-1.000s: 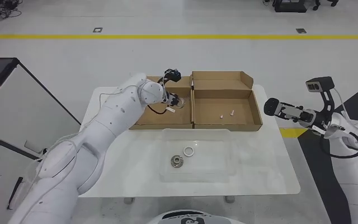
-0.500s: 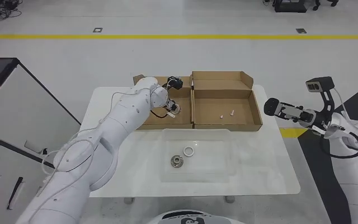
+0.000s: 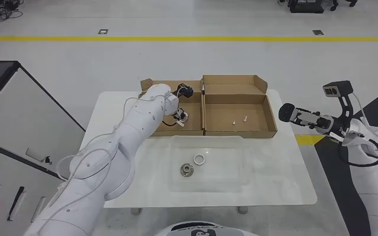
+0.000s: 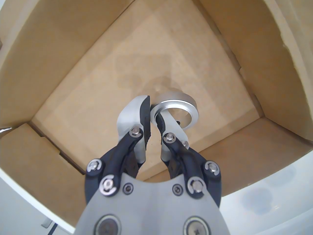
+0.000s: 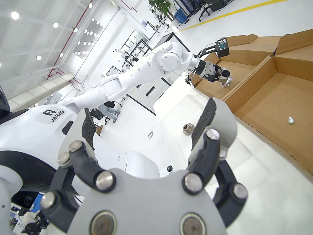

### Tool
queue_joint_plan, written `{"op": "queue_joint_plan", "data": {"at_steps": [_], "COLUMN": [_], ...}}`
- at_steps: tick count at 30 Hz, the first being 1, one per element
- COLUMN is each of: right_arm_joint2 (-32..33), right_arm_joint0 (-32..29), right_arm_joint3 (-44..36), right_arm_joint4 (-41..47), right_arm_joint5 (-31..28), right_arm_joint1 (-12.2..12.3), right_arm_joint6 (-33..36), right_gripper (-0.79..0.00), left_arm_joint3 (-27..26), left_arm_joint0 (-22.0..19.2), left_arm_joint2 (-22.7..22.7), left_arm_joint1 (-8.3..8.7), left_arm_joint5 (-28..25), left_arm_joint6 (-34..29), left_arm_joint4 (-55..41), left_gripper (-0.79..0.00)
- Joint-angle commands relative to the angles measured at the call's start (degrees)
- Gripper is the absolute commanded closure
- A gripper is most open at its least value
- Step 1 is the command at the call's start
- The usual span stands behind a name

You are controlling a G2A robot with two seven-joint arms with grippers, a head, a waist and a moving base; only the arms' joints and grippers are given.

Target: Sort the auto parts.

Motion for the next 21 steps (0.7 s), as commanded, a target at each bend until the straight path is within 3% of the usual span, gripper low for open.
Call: {"op": "queue_joint_plan", "data": {"at_steps": [1,2,6,15,21], "right_arm_joint2": [0.0,0.0,0.0,0.0,0.0], "right_arm_joint0": [0.0,0.0,0.0,0.0,0.0], "right_arm_joint3": [0.0,0.0,0.0,0.0,0.0], "right_arm_joint4": [0.0,0.0,0.0,0.0,0.0], "right_arm_joint5": [0.0,0.0,0.0,0.0,0.0], "right_arm_joint1": [0.0,0.0,0.0,0.0,0.0], "right_arm_joint6": [0.0,0.0,0.0,0.0,0.0], "right_gripper": [-0.785,-0.785,-0.785,-0.785,-0.785], "left_arm_joint3": [1.0,1.3,2.6,3.3,0.6], "left_arm_joint0": [-0.2,-0.2,-0.3,-1.8,-3.6], "left_arm_joint2": [-0.1,-0.2,-0.6,-2.3,-3.8], "left_arm_joint1": [-0.53,-0.67,-1.39,-2.10,-1.70], "left_arm_joint5": [-0.2,-0.3,-0.6,-2.2,-7.7], "left_arm_joint6": [0.1,0.4,1.3,4.5,2.4], "left_arm_joint4": [0.1,-0.1,-0.4,-1.4,-2.7], "left_gripper": [-0.631,-0.723,-0.785,-0.785,-0.785]}}
